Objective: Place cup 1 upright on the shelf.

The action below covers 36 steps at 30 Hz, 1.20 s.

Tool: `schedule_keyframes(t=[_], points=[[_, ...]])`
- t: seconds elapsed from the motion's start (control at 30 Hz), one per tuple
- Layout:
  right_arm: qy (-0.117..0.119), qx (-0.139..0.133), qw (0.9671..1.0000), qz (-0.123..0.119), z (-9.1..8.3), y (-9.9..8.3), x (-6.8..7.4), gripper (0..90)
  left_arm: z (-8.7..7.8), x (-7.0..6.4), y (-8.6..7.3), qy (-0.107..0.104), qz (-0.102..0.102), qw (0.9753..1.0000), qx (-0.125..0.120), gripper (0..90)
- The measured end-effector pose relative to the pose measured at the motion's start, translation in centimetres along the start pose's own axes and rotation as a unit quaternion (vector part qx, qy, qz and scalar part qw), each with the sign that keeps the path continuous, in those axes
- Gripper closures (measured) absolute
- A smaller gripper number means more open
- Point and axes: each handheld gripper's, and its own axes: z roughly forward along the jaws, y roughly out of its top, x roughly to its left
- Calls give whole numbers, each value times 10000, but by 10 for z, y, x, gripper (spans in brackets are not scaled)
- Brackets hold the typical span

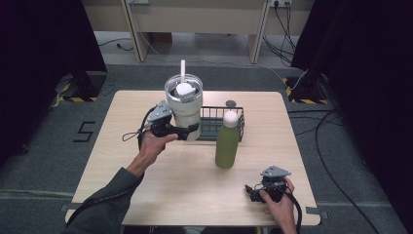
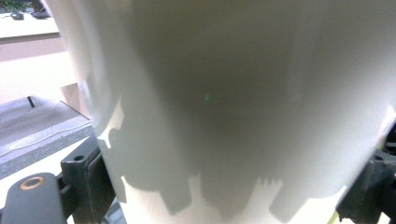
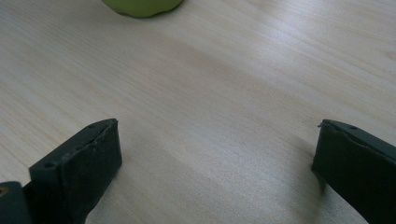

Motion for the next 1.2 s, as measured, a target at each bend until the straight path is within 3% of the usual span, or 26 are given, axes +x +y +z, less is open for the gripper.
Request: schedule_keyframes(t=[0.03, 0.07, 0.13, 0.63, 0.87, 1.0, 1.2], points=[[2, 3, 10000, 2, 0, 0, 0, 15, 3, 1, 2, -19, -55, 10000, -21, 114], [3, 2, 10000, 2, 0, 0, 0, 14, 5, 5, 4, -19, 71, 10000, -52, 115], [2, 3, 10000, -1, 0, 0, 0, 14, 10, 5, 6, 5, -175, 9998, -70, 115], [9, 4, 10000, -11, 0, 0, 0, 14, 43, 23, 10, 133, -341, 9992, -161, 114], [14, 8, 10000, -24, 0, 0, 0, 15, 53, 32, 7, 326, -239, 9991, -97, 114], [18, 8, 10000, -26, 0, 0, 0, 14, 57, 38, 2, 377, -427, 9983, -104, 114], [32, 4, 10000, -28, 0, 0, 0, 14, 62, 43, -2, 405, -478, 9978, -208, 114]])
